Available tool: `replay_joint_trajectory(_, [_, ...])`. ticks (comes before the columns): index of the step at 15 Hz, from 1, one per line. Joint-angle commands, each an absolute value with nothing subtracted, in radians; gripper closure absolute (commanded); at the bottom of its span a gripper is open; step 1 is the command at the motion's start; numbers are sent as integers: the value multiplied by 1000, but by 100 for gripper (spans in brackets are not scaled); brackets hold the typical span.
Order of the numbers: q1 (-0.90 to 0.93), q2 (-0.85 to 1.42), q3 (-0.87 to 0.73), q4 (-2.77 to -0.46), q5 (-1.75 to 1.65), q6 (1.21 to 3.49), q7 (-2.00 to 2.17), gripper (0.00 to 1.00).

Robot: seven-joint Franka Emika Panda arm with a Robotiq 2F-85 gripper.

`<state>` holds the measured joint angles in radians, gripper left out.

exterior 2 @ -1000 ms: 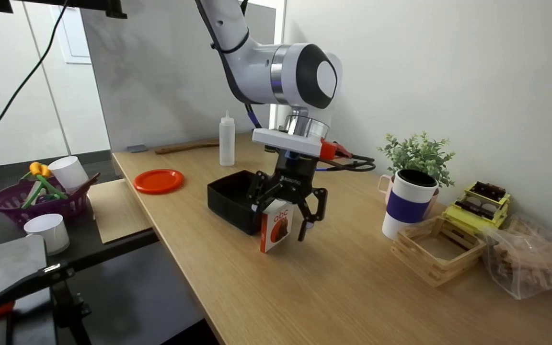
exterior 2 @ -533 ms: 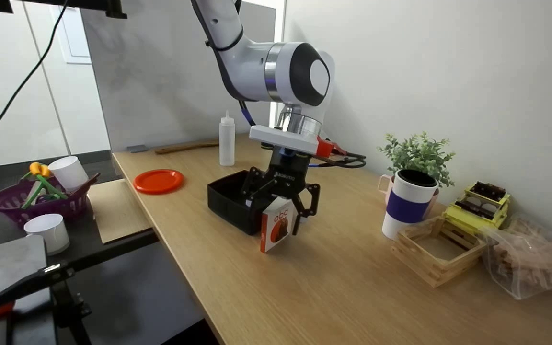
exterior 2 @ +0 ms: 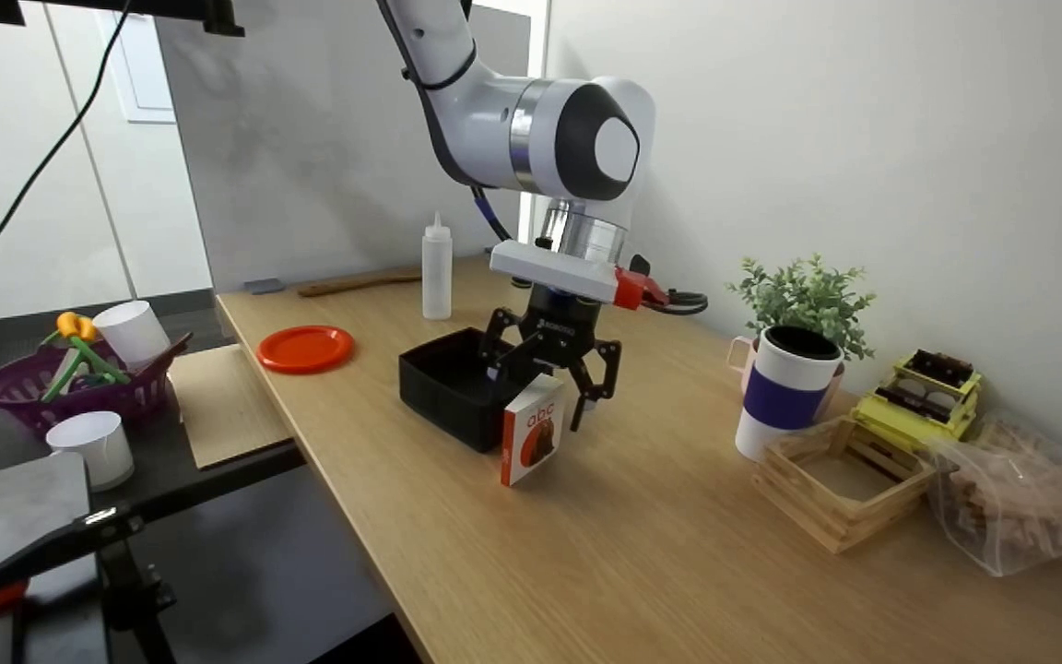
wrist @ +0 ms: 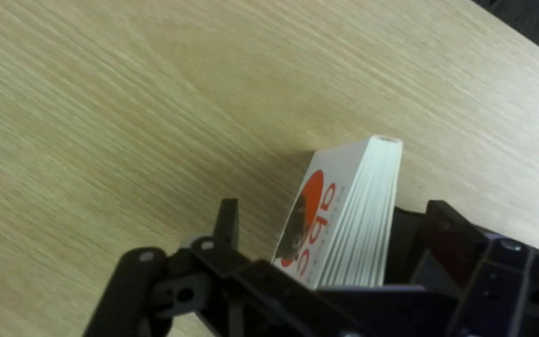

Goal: Pick up the small white book from the table and put it in the black lunch box.

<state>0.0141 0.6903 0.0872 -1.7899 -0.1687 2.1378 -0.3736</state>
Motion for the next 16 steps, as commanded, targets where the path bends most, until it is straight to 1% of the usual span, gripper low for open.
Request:
replay_joint_trajectory(1, [-37,677,125,-1812,-105,2220,-443,0])
replay_joint_trajectory(2, [-44,679,130,-1810,-90,2225,-456,25])
replay_joint_trajectory(3, [-48,679,131,-1809,-78,2229,-462,26])
replay_joint_trajectory(12, [-41,673,121,-1822,-44,2222,-419,90])
replay_joint_trajectory(13, [-39,668,120,-1828,-42,2226,-409,96])
replay_joint_trajectory(14, [-37,663,118,-1836,-41,2233,-397,99])
replay_joint_trajectory(15, [-36,659,117,-1841,-39,2236,-384,100])
replay_joint_trajectory(16, [-32,652,114,-1851,-42,2243,-370,96])
